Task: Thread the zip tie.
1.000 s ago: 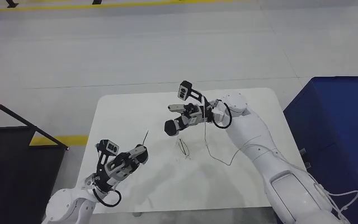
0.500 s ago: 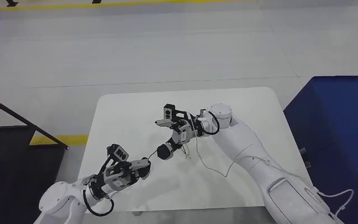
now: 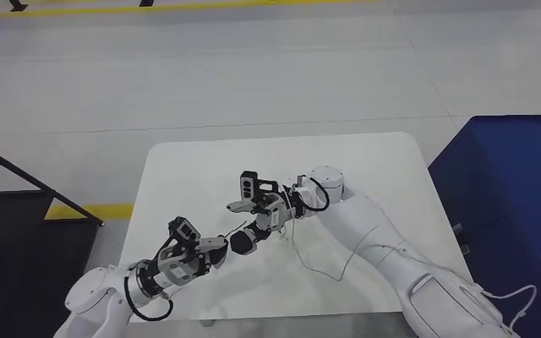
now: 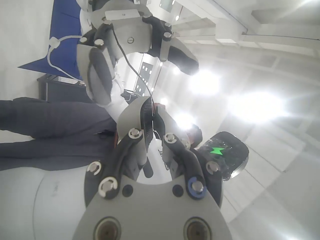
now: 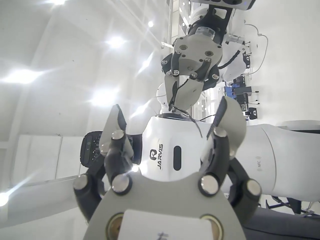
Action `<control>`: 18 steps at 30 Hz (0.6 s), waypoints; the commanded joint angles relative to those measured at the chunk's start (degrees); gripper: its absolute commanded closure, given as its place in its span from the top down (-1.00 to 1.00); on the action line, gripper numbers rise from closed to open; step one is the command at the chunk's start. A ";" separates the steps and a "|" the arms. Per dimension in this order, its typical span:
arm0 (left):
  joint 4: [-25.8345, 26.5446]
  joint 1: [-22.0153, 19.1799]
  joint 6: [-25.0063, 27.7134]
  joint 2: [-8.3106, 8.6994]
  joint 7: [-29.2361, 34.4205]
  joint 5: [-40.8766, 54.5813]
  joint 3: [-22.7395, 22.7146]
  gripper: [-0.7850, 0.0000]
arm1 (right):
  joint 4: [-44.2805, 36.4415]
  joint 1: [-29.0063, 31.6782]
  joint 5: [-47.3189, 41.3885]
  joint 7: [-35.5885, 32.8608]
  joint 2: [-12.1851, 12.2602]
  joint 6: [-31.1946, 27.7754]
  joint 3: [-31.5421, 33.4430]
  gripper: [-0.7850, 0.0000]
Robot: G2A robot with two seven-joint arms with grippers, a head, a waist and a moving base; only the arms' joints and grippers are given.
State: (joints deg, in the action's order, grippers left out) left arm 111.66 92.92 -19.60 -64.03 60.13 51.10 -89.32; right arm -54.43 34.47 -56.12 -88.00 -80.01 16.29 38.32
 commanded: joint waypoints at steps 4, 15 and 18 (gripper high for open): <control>0.24 0.09 0.01 0.23 0.29 -1.05 0.76 -1.00 | -0.41 -0.60 -1.25 0.00 0.69 0.00 -1.20 -0.60; 0.10 0.21 0.24 0.59 -0.64 -0.62 1.23 -1.00 | -0.87 -0.85 -1.45 0.00 1.54 -0.01 -2.54 -0.89; 0.28 0.30 0.29 0.68 -0.96 -0.40 1.31 -1.00 | -0.96 -0.88 -1.34 0.00 1.65 -0.01 -2.77 -0.96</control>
State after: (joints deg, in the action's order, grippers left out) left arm 111.85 93.20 -19.31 -63.38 59.26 50.65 -88.04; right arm -55.40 33.60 -57.50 -88.00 -78.40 16.28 35.62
